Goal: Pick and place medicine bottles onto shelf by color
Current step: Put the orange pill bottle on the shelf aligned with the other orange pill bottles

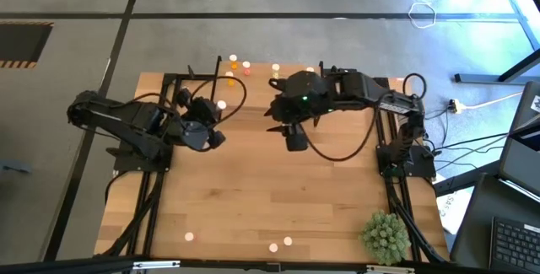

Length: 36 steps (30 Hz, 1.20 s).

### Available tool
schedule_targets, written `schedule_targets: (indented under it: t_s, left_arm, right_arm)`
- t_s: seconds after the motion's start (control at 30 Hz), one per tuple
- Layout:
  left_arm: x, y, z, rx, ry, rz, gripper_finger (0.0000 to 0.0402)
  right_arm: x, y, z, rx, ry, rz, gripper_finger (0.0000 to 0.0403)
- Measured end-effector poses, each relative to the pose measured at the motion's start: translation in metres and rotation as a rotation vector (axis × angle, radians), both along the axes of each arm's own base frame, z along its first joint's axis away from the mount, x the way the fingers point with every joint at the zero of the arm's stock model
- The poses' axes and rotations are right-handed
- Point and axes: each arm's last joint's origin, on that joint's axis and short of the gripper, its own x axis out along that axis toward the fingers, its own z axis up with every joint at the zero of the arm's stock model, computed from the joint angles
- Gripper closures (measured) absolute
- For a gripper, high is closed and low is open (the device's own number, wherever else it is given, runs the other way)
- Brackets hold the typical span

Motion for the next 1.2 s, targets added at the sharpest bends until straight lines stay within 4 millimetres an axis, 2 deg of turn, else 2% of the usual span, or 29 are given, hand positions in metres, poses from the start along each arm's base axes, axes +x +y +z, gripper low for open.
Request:
schedule_targets:
  t_s: [0.13,0.27,0.4,0.47,0.67,0.8,0.97,1.2]
  left_arm:
    - [-0.005,0.003,0.004,0.027,-0.031,0.037,0.0346]
    - [-0.008,0.005,0.005,0.056,-0.061,0.070,0.0346]
    - [-0.006,0.005,-0.008,0.072,-0.066,0.086,0.0346]
    - [-0.003,0.004,-0.017,0.073,-0.095,0.097,0.0346]
    - [-0.007,0.006,-0.041,0.086,-0.135,0.119,0.0346]
    - [-0.007,0.010,-0.054,0.085,-0.155,0.147,0.0346]
    - [-0.007,0.017,-0.069,0.076,-0.224,0.180,0.0346]
    - [-0.001,0.029,-0.089,0.071,-0.301,0.213,0.0346]
  right_arm:
    - [-0.017,0.000,0.013,0.013,-0.025,0.016,0.0201]
    - [-0.028,-0.001,0.018,0.031,-0.010,0.008,0.0201]
    - [-0.033,-0.001,0.017,0.039,0.023,-0.001,0.0201]
    - [-0.033,-0.001,0.014,0.054,0.048,-0.015,0.0201]
    - [-0.035,-0.004,-0.011,0.051,0.103,-0.107,0.0201]
    - [-0.054,-0.007,-0.015,0.041,-0.022,-0.197,0.0201]
    - [-0.078,-0.007,-0.016,0.068,-0.252,-0.192,0.0201]
    - [-0.091,-0.007,-0.043,0.083,-0.378,-0.189,0.0201]
